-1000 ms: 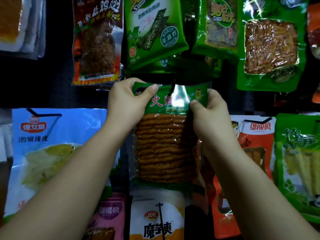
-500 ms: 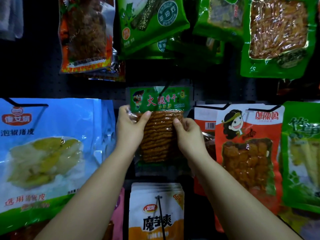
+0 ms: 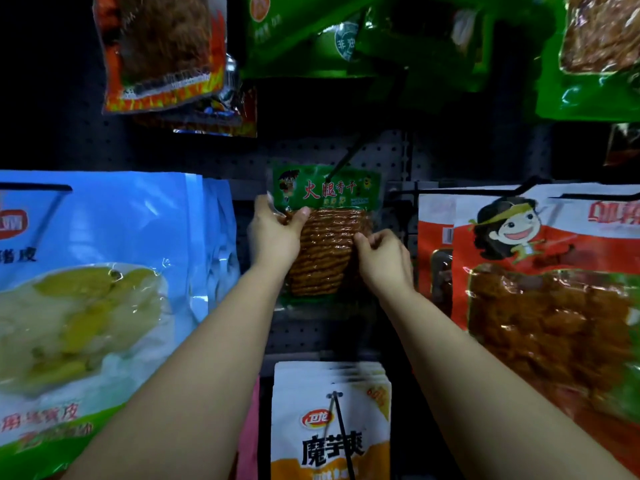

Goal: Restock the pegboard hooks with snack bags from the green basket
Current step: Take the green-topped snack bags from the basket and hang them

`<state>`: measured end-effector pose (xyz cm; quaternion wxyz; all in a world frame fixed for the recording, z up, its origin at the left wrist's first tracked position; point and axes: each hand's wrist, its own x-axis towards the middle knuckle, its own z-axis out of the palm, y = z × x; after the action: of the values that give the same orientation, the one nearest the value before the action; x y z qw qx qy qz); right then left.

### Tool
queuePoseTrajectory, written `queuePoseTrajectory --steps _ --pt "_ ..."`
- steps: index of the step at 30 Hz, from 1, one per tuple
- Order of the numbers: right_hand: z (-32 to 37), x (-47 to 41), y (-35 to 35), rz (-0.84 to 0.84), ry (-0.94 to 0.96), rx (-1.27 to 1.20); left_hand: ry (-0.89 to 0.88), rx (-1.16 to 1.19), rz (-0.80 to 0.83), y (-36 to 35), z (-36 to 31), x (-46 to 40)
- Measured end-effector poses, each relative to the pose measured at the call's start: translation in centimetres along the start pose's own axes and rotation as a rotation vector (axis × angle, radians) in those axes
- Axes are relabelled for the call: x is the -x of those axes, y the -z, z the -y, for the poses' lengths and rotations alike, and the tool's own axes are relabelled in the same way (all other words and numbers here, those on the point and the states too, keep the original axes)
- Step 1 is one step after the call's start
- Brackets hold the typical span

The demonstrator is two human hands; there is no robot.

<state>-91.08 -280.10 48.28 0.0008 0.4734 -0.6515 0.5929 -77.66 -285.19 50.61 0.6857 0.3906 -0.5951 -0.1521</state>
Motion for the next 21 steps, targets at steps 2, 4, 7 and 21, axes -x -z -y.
queuePoseTrajectory --steps 2,4,7,21 --pt "-0.3 -0.2 -0.4 -0.018 0.015 0.027 -0.013 0.004 -0.022 -0.2 0.2 0.0" --pt "-0.7 0.1 -0.7 -0.056 0.027 0.035 -0.029 0.013 -0.052 -0.2 0.5 0.5" --pt "-1.8 1.3 -0.9 -0.128 0.065 -0.052 -0.053 0.040 -0.071 0.0 1.5 2.1" --pt "-5.0 4.7 -1.5 0.159 -0.052 -0.541 0.232 0.202 0.086 1.0 5.3 7.0"
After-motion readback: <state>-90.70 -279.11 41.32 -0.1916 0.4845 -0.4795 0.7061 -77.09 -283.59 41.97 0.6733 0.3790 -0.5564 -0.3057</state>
